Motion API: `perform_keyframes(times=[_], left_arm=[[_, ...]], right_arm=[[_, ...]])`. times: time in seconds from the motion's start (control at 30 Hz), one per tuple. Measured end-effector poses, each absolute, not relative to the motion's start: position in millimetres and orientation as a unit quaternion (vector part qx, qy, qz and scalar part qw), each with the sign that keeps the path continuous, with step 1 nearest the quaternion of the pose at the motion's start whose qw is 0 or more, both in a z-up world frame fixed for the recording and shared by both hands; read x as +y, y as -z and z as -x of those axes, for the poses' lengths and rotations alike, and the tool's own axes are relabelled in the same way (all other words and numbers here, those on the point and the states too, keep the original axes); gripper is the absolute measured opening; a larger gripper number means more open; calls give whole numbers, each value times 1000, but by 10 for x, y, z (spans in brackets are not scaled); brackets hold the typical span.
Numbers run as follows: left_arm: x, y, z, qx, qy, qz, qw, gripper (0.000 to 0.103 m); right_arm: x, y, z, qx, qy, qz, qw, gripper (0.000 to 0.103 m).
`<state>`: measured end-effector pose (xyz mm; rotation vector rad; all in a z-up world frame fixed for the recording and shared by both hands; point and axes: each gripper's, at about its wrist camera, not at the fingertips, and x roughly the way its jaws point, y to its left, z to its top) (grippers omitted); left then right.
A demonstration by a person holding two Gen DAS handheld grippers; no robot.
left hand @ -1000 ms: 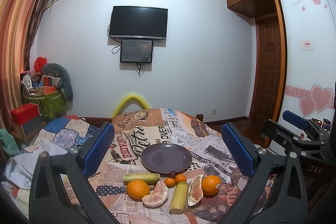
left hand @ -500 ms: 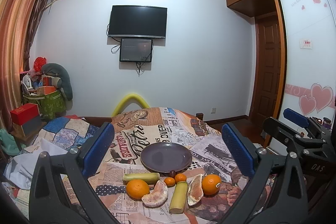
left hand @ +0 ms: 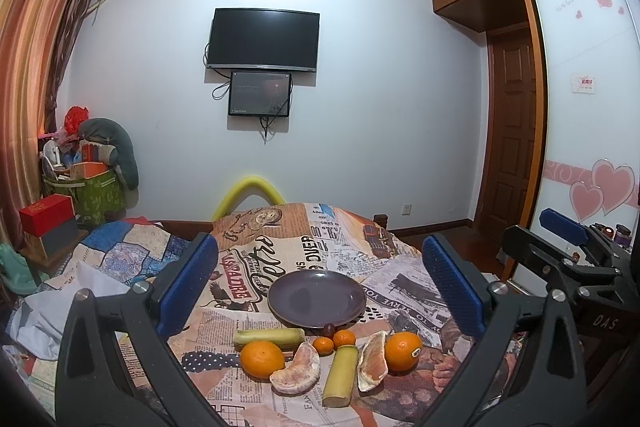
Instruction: Organize fruits
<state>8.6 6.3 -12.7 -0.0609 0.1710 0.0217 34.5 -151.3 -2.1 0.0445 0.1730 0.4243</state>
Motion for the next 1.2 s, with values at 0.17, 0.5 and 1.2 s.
perform_keyframes(times=[0.17,0.5,1.2], left_arm=[[63,121,-90,86,-12,30,996,103],[78,146,-133,90,-14,23,996,103],[583,1391,-1299,339,-9,26,940,79]], right_arm=[[-1514,27,-350,85,-210,-22,974,103],[-1517,52,-378,89,-210,-21,973,103],[-1543,1033,-1224,290,-212,31,933,91]])
